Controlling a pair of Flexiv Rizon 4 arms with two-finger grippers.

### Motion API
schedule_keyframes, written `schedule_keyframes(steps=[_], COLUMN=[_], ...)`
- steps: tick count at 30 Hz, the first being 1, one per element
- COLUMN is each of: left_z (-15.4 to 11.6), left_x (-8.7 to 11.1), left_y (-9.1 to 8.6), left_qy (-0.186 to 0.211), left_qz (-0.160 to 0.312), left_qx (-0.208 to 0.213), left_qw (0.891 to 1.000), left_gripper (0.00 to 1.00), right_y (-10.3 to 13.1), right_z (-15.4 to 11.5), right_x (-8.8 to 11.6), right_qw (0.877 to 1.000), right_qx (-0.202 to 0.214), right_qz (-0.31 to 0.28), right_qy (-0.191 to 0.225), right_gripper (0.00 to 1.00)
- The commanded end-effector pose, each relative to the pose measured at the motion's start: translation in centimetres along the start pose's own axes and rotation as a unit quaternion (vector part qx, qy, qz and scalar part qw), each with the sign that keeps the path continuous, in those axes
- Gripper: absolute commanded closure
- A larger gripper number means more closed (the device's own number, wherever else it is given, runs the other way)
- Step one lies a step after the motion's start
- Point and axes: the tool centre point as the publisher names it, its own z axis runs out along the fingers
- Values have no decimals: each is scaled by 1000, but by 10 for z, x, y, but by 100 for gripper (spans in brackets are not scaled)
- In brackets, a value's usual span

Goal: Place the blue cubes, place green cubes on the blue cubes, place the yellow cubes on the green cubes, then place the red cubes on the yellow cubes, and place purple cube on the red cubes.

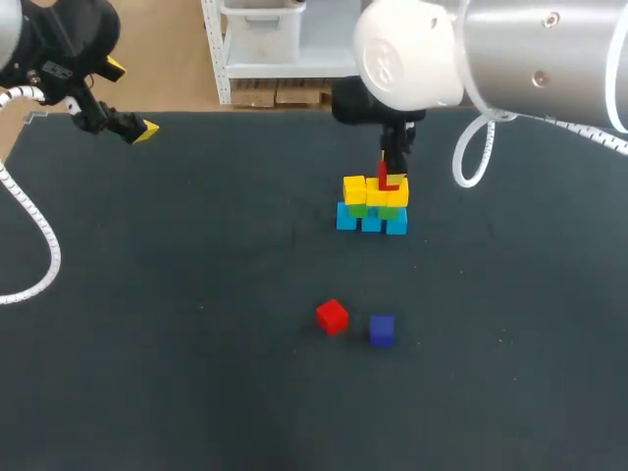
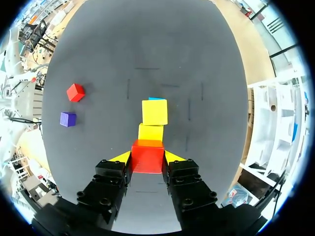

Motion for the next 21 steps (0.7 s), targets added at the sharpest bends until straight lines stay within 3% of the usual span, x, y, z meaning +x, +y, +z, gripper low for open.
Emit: schedule_keyframes(steps=[1,12,15,16,17,18,21], left_z=[0,0,0,0,0,0,0], left_x=[1,1,1,1,1,1,1], left_y=[1,1,1,1,1,1,1], left_qy=[-2,-2,-2,-2,-2,-2,-2], left_qz=[2,2,2,2,2,2,2], left_qx=[1,1,1,1,1,1,1], left_qw=[1000,1000,1000,1000,1000,1000,1000], left_gripper=[0,0,0,0,0,0,0], right_y=[0,1,1,1,1,1,2], right_z=[0,0,0,0,0,-1,-1], right_x=[1,2,2,2,2,2,2], right_qw=[1000,1000,1000,1000,1000,1000,1000], right_qx=[0,-1,-1,-1,-1,-2,-1], right_qz=[-1,-1,0,0,0,0,2], right_qy=[-2,-3,-4,-5,-5,-6,-8], right_gripper=[80,61,51,30,15,7,0])
